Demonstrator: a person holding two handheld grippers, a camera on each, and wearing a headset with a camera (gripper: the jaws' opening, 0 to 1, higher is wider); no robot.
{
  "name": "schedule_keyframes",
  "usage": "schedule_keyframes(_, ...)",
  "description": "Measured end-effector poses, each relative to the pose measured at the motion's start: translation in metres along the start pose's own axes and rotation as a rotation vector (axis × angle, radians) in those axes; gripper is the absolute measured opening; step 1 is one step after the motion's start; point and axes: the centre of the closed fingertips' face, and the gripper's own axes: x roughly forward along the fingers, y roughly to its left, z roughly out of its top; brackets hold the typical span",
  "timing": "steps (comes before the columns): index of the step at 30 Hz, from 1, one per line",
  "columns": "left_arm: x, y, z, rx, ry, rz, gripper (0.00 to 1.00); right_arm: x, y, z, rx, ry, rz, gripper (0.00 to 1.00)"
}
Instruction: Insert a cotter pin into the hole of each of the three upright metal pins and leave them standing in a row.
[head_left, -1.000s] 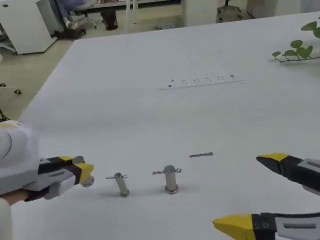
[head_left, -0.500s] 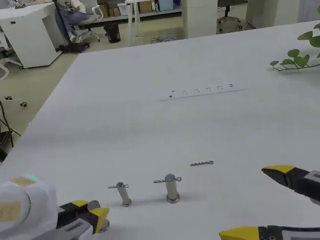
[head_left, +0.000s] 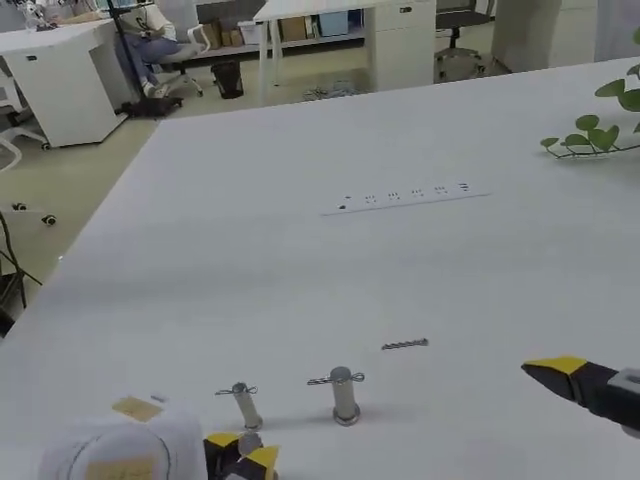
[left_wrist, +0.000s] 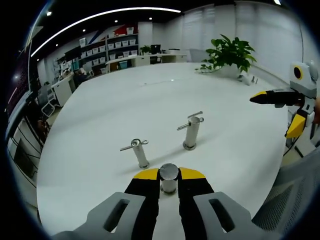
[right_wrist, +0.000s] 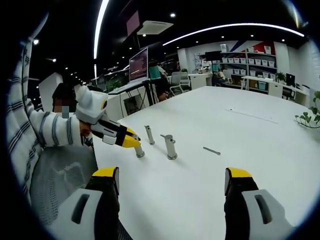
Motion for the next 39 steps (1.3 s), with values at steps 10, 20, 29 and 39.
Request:
schedule_keyframes(10,0.003,0.0,0.002,0.017,-0.028,0.018,0.1,0.002,0.003,-0.003,-0.007,0.011,0.011,0.85)
schedule_keyframes(20,-0.007,-0.004,0.021,0.039,-0.119,-0.001,0.32,0.004,0.002,-0.005,-0.028,0.035,0.021,0.85)
schedule_keyframes(29,-0.026,-0.004,0.032,0.039,-0.135,-0.216,0.94,-0.006,-0.017,-0.015,-0.062,0.096,0.005,0.85)
schedule_keyframes(39,-0.047,0.003,0.012,0.047,-0.118,-0.329,0.99,-0.006,-0.036,-0.004,-0.109,0.12,-0.015,0.84)
